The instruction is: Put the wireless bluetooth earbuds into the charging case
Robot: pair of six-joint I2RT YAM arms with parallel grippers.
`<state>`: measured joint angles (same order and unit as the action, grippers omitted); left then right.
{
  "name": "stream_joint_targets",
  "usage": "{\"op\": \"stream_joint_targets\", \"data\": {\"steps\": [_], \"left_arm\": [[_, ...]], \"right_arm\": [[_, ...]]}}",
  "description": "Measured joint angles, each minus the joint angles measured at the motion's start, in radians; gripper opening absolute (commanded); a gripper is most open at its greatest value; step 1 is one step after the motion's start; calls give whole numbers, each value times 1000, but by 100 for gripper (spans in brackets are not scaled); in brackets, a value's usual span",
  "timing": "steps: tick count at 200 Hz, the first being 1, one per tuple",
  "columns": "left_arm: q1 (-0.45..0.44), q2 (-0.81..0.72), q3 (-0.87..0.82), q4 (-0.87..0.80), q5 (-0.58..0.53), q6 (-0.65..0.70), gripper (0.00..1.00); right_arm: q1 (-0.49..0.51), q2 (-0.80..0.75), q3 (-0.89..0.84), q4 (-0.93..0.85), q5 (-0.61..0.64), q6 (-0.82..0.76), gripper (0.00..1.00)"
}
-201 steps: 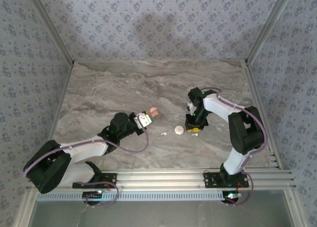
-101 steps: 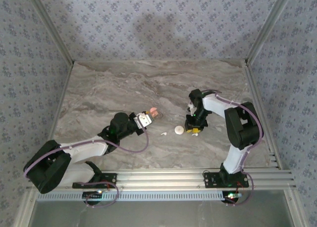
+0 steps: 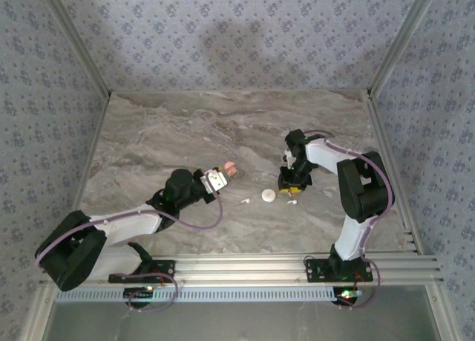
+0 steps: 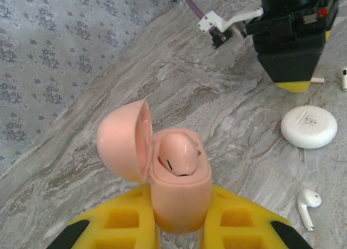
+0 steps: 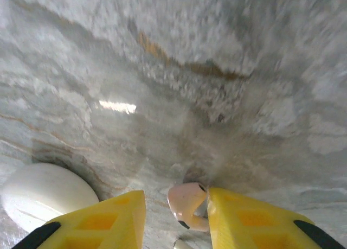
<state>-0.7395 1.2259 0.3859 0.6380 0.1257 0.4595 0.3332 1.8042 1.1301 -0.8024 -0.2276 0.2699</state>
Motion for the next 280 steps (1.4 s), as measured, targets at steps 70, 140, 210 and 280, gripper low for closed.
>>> {"op": "stream_joint_targets", "data": {"steps": [70, 140, 210, 280], "left_arm": [[0, -9, 0, -10, 0, 0, 11], [0, -9, 0, -10, 0, 0, 11], [1, -9, 0, -10, 0, 0, 11], [5, -8, 0, -10, 1, 0, 11]], "right_arm": [[24, 5, 78, -118, 99, -56, 42], [74, 103, 149, -163, 129, -100, 37], [82, 136, 169, -197, 174, -106, 28], [84, 101, 137, -151, 175, -102, 20]]}}
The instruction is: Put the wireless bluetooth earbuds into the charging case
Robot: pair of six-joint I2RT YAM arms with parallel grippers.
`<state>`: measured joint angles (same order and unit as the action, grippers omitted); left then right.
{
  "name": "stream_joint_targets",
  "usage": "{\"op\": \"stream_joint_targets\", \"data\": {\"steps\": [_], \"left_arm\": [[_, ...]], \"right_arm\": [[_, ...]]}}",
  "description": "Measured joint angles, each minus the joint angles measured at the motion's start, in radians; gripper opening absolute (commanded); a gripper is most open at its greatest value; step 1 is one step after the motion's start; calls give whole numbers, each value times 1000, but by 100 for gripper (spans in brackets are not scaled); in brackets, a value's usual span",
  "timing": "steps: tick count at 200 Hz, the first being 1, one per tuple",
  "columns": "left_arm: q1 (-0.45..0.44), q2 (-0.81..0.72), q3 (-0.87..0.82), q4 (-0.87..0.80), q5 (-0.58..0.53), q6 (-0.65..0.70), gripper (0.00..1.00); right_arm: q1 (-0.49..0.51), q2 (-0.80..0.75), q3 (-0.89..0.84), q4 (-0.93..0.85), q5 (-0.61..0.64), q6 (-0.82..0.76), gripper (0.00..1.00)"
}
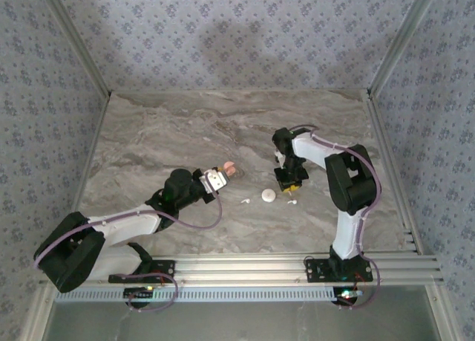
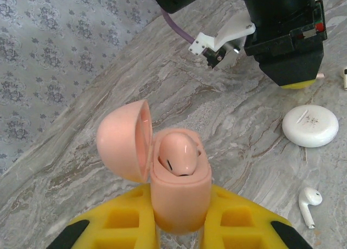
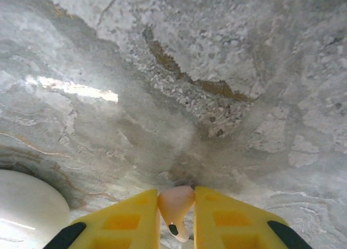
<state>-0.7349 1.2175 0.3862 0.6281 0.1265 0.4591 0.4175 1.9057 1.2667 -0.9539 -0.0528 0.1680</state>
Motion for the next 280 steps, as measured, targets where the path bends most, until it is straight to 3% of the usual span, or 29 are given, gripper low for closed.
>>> {"op": "stream_joint_targets", "data": {"steps": [31, 62, 100, 142, 204, 280], "left_arm": [[0, 13, 0, 8, 8, -10, 11], [0, 81, 0, 68, 32, -58, 10], [-16, 192, 16, 180, 53, -123, 10], [-42, 282, 64, 297, 76, -185, 10], [-64, 323, 96, 387, 95, -241, 10], [-64, 323, 97, 436, 94, -275, 10]], "right_arm": [[-1, -96, -65, 66, -13, 19, 20], [-1, -288, -175, 176, -19, 64, 20], [2, -555, -305, 411, -81, 135, 20], [70, -720, -405, 674, -156, 214, 20], [175, -766, -496, 970, -172, 317, 21], [208, -752, -528, 1101, -169, 367, 21]]}}
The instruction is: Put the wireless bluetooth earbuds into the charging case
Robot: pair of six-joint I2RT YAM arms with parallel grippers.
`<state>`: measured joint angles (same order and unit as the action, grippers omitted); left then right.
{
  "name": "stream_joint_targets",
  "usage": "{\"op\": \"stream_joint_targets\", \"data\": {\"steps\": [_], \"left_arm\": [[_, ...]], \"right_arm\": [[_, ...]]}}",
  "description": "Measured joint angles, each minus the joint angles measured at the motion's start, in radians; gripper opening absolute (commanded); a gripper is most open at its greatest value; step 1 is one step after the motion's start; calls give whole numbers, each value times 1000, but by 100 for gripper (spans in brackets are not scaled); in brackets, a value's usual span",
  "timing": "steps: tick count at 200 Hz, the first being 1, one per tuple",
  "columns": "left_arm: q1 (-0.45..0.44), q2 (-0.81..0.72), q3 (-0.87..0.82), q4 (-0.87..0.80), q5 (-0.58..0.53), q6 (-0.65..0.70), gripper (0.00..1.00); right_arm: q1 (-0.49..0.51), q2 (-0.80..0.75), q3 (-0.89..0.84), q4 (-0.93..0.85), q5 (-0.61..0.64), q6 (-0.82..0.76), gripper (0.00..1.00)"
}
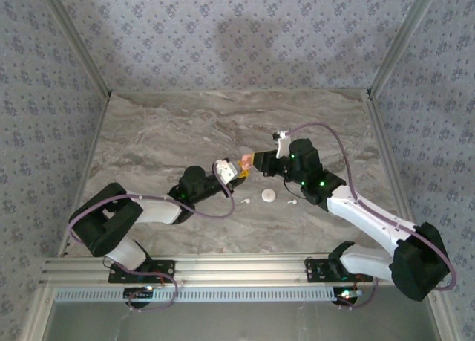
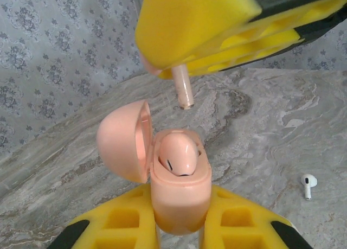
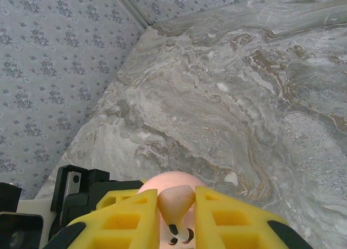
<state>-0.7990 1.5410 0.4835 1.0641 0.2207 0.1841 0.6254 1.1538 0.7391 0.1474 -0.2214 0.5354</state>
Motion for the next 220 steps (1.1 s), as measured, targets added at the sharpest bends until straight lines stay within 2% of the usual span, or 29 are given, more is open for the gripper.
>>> {"op": "stream_joint_targets", "data": {"steps": [144, 158, 192, 220], "left_arm": [[0, 0, 0, 40, -19, -21, 10], [0, 0, 0, 40, -20, -21, 10], [0, 0, 0, 37, -24, -20, 10], [0, 0, 0, 39, -26, -17, 10]], "right_arm": [[19, 47, 0, 29, -4, 19, 22], [19, 47, 0, 29, -5, 23, 26], [19, 46, 0, 32, -12, 33, 46], [14, 25, 0, 23, -15, 30, 54]]}}
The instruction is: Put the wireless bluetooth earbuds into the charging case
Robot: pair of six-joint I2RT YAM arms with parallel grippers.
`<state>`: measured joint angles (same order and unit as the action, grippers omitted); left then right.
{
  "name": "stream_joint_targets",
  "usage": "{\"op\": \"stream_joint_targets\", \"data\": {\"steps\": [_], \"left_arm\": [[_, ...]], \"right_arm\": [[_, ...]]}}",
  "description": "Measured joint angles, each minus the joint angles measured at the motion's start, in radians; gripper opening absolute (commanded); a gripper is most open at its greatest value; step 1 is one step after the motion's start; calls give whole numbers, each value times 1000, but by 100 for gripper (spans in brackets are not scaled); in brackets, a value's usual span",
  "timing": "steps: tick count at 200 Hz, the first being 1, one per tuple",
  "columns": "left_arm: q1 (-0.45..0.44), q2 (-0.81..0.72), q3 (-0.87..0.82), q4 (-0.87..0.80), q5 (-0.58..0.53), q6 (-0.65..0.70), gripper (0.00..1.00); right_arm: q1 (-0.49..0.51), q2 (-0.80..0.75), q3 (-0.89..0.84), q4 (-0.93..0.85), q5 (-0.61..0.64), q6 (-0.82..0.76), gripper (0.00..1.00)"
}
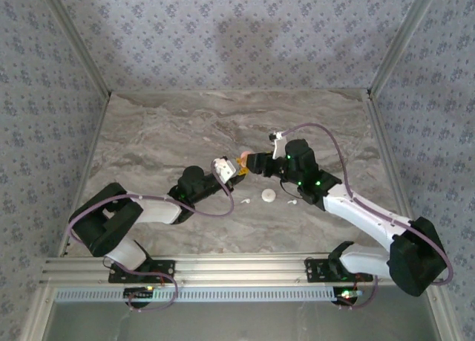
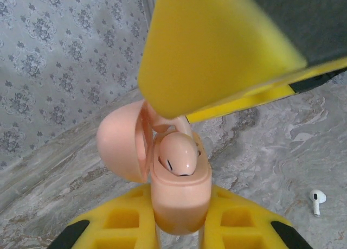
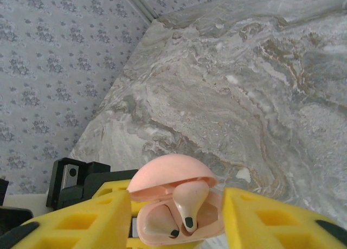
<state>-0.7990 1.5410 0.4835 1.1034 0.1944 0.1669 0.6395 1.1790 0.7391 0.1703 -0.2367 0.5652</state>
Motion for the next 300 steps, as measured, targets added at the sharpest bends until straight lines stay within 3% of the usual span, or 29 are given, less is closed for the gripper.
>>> {"op": "stream_joint_targets", "data": {"steps": [29, 82, 169, 247, 300], "left_arm": [[0, 0, 0, 0, 2, 7, 10], [0, 0, 0, -1, 18, 8, 10], [0, -2, 0, -2, 23, 13, 10], [0, -10, 0, -18, 23, 26, 10], [0, -23, 0, -35, 23, 31, 10]], "right_arm": [[-30, -40, 0, -18, -31, -8, 55], [-95, -66, 11, -56, -101, -15, 36], [-99, 23, 66, -123, -185, -11, 25], [-97, 43, 66, -138, -230, 4, 21], [-96, 44, 71, -148, -257, 12, 28]]}}
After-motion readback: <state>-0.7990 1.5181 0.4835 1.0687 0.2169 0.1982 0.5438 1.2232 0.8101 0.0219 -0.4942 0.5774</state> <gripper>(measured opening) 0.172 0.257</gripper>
